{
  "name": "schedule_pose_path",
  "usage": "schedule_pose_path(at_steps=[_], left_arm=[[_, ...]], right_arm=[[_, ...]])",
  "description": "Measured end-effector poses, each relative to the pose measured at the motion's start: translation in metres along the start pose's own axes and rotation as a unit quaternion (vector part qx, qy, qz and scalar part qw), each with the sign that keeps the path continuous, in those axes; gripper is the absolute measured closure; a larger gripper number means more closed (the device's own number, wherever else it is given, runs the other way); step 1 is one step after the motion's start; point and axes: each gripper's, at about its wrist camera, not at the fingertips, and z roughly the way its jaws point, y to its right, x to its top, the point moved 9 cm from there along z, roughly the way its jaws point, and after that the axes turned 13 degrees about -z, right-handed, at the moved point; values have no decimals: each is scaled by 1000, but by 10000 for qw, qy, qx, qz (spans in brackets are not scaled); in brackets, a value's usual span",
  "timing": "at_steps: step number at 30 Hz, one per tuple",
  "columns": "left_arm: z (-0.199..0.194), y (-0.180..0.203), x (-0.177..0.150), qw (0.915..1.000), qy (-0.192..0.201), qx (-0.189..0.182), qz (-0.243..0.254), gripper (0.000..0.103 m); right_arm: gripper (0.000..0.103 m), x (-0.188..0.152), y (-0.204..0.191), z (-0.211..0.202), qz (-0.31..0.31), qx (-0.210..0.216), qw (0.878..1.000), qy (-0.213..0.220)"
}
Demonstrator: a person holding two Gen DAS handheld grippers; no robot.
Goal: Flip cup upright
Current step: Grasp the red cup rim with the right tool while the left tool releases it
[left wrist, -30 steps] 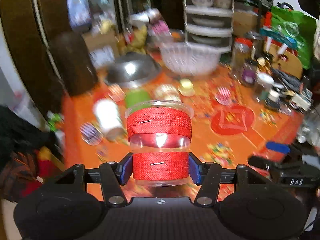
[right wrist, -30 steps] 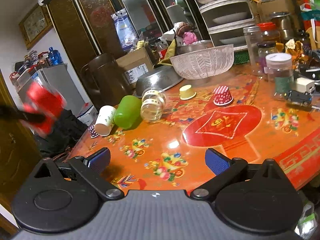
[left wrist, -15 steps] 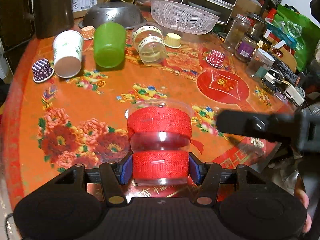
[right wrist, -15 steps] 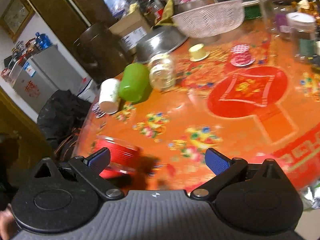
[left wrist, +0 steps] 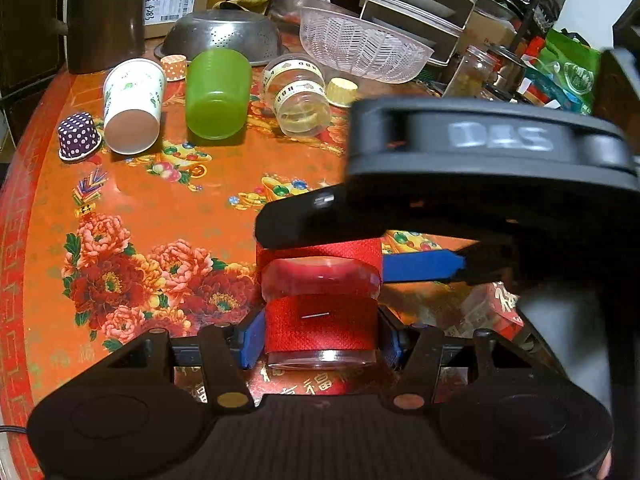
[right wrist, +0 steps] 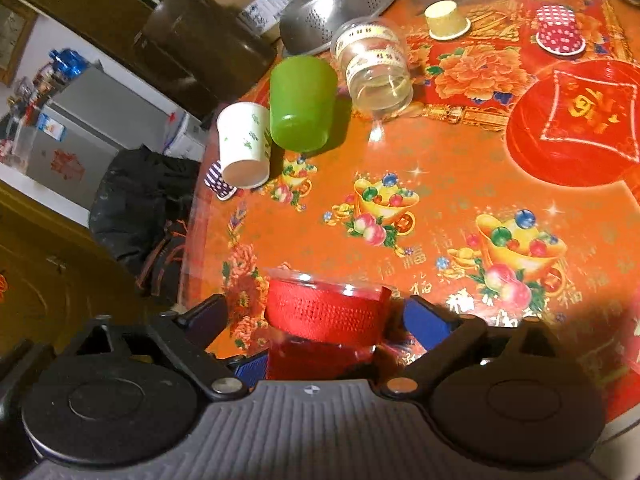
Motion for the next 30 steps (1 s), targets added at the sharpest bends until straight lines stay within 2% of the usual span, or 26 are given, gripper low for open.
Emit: schedule_pose_path(at_steps=[6, 13, 26, 29, 30], left_arm=[[0, 0, 0, 10000, -14, -44, 1, 43], [0, -1, 1, 10000, -16, -25, 7, 43], [-1, 1, -2, 9996, 60, 216, 173, 42], [-1, -1, -3, 9995, 65, 247, 179, 35], [-1, -2, -4, 9996, 67, 229, 179, 28]], right_arm=[[24, 5, 1, 13, -138, -327, 9992, -182], [27, 6, 2, 14, -157, -455, 9985, -245], [29, 6, 3, 17, 132, -393, 9979, -490], [30, 5, 2, 17, 116, -377, 9980, -501], [30, 5, 3, 17, 113, -377, 9980, -499]])
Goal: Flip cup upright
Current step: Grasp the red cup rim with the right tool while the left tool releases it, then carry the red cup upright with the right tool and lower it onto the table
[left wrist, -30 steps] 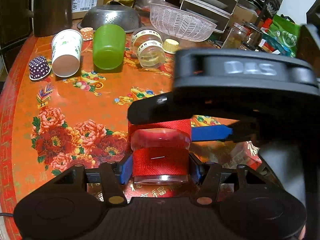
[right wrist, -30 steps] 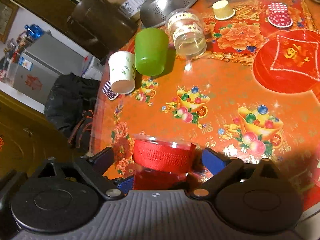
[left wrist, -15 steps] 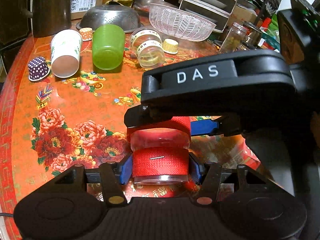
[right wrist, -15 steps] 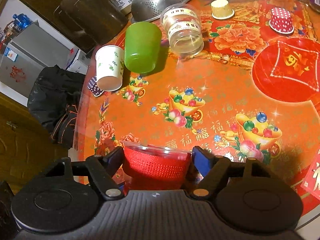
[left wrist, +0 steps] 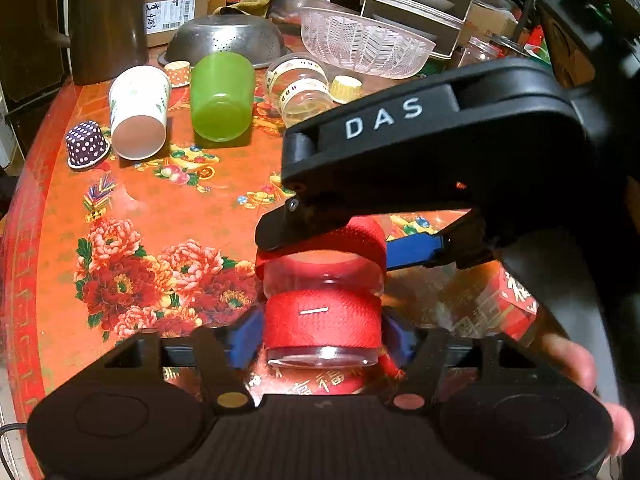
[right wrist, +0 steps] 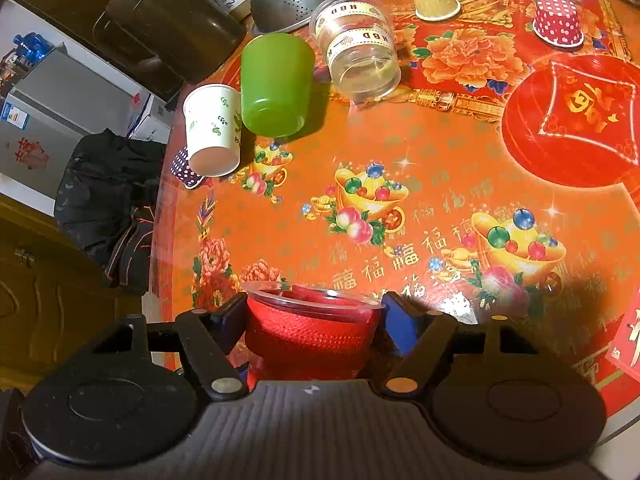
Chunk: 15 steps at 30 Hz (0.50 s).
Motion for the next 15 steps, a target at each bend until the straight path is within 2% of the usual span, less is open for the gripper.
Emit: schedule_pose_path(at_steps=[1, 2, 9, 15], left_arm=[[-1, -1, -1, 10000, 20, -20, -12, 22], [-2, -3, -1, 10000, 29, -15, -22, 20], [-26, -23, -14, 9996, 76, 60, 280, 20], [-43, -60, -33, 9961, 108, 662, 571, 16]], right_arm=[[31, 0, 0, 0, -4, 4, 10000, 0], [31, 1, 0, 0, -13, 3, 10000, 4], [31, -2, -6, -1, -92, 180, 9998, -47], [30, -2, -20, -6, -186, 315, 9993, 37]])
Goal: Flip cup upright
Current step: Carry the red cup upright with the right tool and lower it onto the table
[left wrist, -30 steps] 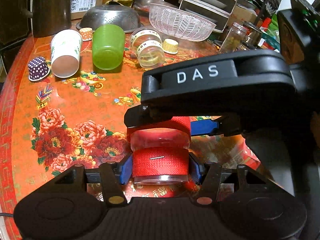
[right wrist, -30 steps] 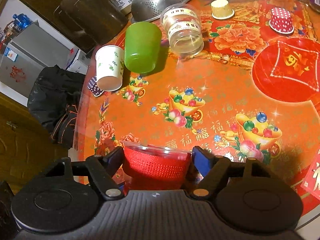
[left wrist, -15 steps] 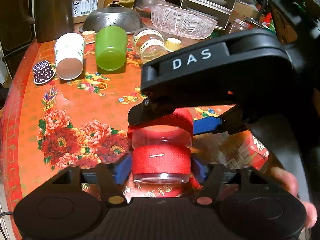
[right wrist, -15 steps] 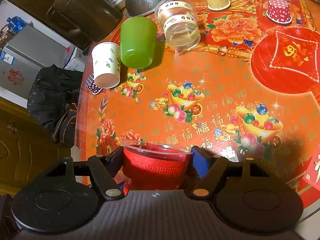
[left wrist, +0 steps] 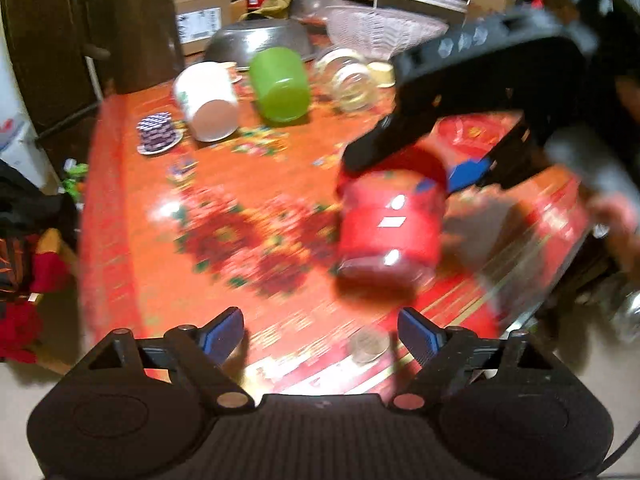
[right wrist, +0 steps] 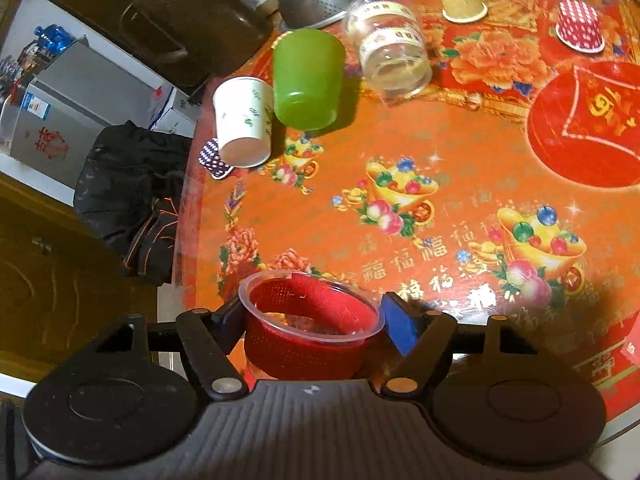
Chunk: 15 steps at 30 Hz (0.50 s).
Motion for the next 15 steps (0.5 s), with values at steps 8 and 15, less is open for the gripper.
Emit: schedule_pose_path(at_steps=[8, 15], left_arm=[[-42, -27, -2, 9967, 563, -443, -376, 18], [-74, -46, 18, 9742, 1422, -1257, -1218, 18]], right_arm=[[30, 3, -12, -11, -256, -129, 9990, 337], [30, -9, -35, -70, -1409, -1031, 9651, 1953]])
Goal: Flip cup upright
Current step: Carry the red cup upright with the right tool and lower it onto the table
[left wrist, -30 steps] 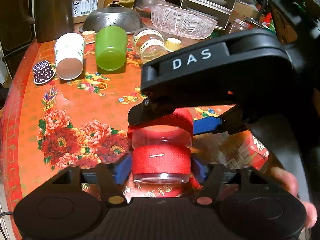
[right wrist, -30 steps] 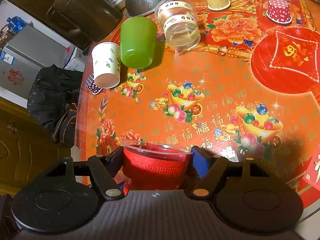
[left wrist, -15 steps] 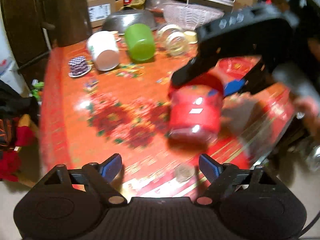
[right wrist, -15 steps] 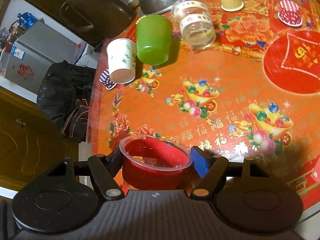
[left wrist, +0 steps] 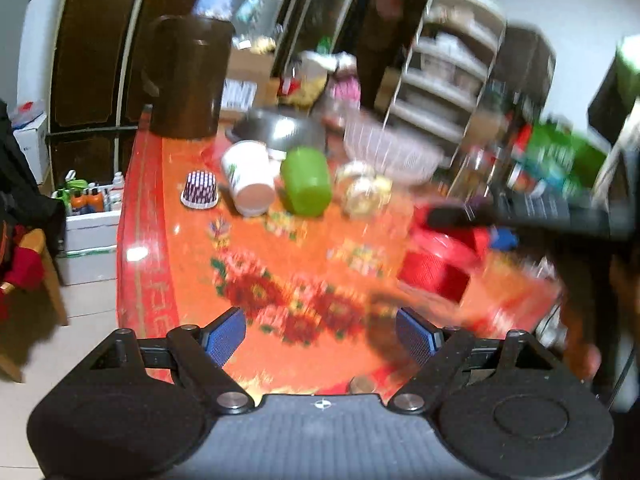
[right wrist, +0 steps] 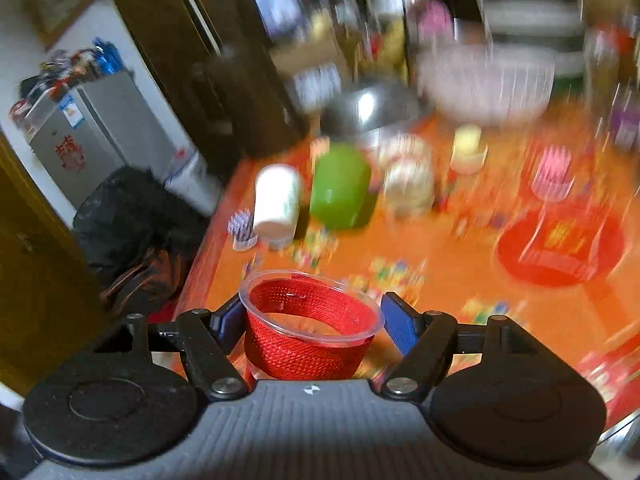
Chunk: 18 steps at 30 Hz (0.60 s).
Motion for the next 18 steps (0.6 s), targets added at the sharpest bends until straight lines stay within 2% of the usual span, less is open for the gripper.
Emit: schedule_pose_path(at_steps=[2, 4, 6, 9, 13, 18], left_arm=[[-3, 3, 4, 9996, 200, -156, -97, 18], [-3, 7, 6, 9991, 356, -228, -94, 18], [-1, 12, 7, 9987, 443, -269, -34, 18], [2, 16, 9, 9981, 490, -367, -15, 17], [7, 20, 9, 9978, 489, -444, -65, 17], [13, 23, 4, 9978, 451, -481, -92, 17]], right_arm=[[30, -2, -6, -19, -525, -419, 9960, 597], [29, -10, -12, -35, -1053, -786, 9836, 1237], [29, -23, -13, -39, -1253, -989, 9745, 1574], [29, -44, -11, -30, -1474, -1197, 9643, 1846], [29, -64, -4, -12, -1695, -1593, 9519, 1997], [29, -74, -4, -7, -2055, -2070, 9316, 2168]])
